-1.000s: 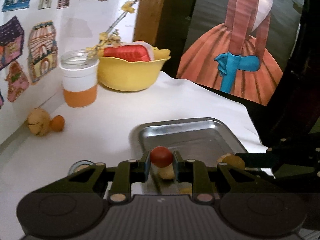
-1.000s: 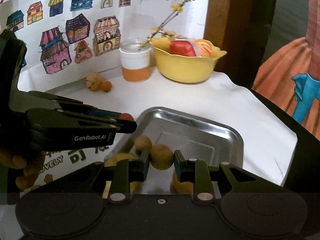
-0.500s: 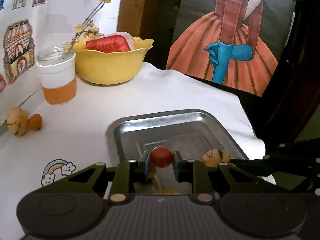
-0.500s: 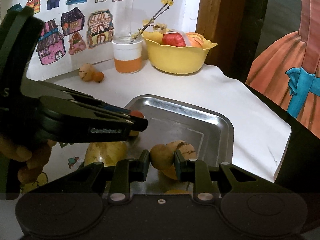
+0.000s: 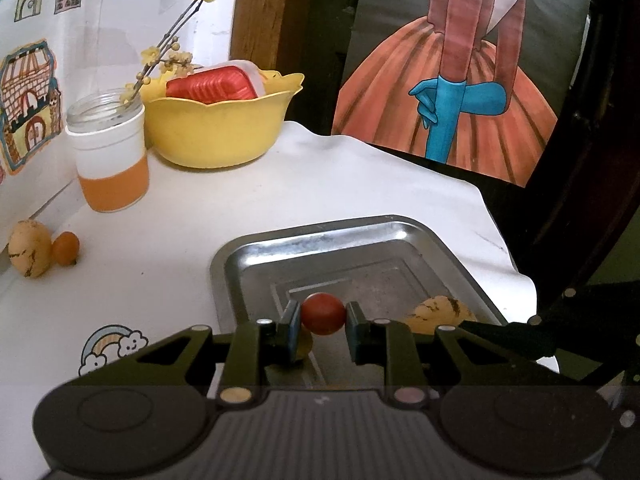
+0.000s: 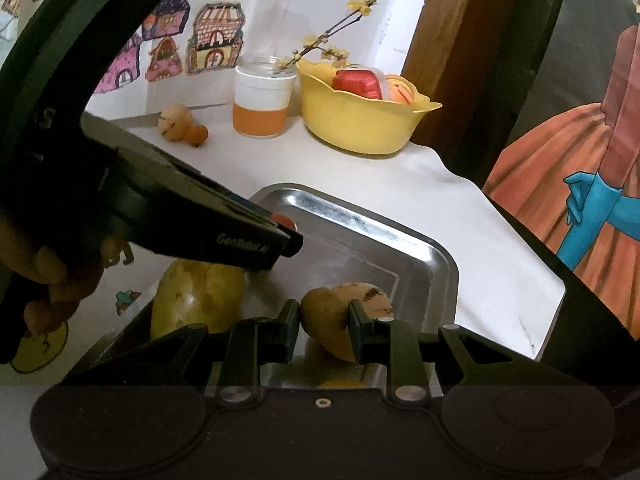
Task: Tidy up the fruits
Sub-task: 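Carry the brown fruit and the red tomato into the metal tray with both tools, then open the right tool to drop the brown fruit while the left tool releases the tomato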
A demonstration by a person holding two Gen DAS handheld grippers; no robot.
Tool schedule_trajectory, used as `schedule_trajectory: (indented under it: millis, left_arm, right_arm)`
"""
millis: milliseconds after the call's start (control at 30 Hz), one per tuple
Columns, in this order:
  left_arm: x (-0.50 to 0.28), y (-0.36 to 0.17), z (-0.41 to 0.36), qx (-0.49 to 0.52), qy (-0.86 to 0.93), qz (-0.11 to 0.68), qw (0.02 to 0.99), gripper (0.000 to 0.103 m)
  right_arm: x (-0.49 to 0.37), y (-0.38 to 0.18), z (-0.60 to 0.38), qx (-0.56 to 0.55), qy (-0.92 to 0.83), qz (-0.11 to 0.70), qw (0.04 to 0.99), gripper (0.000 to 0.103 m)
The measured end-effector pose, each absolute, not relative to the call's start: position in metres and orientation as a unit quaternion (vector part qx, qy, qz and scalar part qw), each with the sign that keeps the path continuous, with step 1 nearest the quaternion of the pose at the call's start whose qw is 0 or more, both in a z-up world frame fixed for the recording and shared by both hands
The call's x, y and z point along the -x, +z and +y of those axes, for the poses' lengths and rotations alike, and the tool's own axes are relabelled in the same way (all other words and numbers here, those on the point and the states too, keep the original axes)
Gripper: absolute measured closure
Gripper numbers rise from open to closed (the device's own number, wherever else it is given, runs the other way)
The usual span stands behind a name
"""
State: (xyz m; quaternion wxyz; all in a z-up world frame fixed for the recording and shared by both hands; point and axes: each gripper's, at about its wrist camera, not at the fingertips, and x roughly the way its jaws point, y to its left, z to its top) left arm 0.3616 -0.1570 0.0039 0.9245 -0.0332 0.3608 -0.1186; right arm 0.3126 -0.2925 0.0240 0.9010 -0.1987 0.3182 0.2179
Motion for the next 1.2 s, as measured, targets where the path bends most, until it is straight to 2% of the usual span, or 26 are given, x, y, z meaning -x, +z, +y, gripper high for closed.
schedule_trajectory:
  millis: [667,767,867,933,1067,1133,1200]
  left_arm:
    - [-0.359,0.004,-0.162,0.021,-0.112,0.357,0.927,0.077]
    - [-0.360,0.005,-0.161,0.026,-0.111,0.360,0.926,0.074]
    - [-0.359,0.007,-0.159,0.031,-0.107,0.361,0.926,0.061]
    - [-0.358,0.008,-0.157,0.034,-0.102,0.361,0.926,0.048]
    - [-0.354,0.014,-0.150,0.049,-0.091,0.357,0.928,0.034]
    - [-0.351,0.018,-0.147,0.056,-0.086,0.352,0.930,0.023]
    - [-0.347,0.024,-0.143,0.064,-0.085,0.347,0.932,0.018]
  right_arm:
    - [-0.308,0.018,-0.287,0.221,0.208,0.302,0.904,0.073]
    - [-0.308,0.019,-0.290,0.211,0.207,0.303,0.906,0.072]
    - [-0.306,0.021,-0.292,0.204,0.207,0.301,0.908,0.066]
    - [-0.304,0.022,-0.292,0.202,0.207,0.298,0.910,0.061]
    - [-0.298,0.029,-0.292,0.195,0.207,0.288,0.914,0.048]
    - [-0.294,0.033,-0.293,0.192,0.207,0.281,0.917,0.042]
    - [-0.289,0.038,-0.294,0.187,0.206,0.275,0.921,0.037]
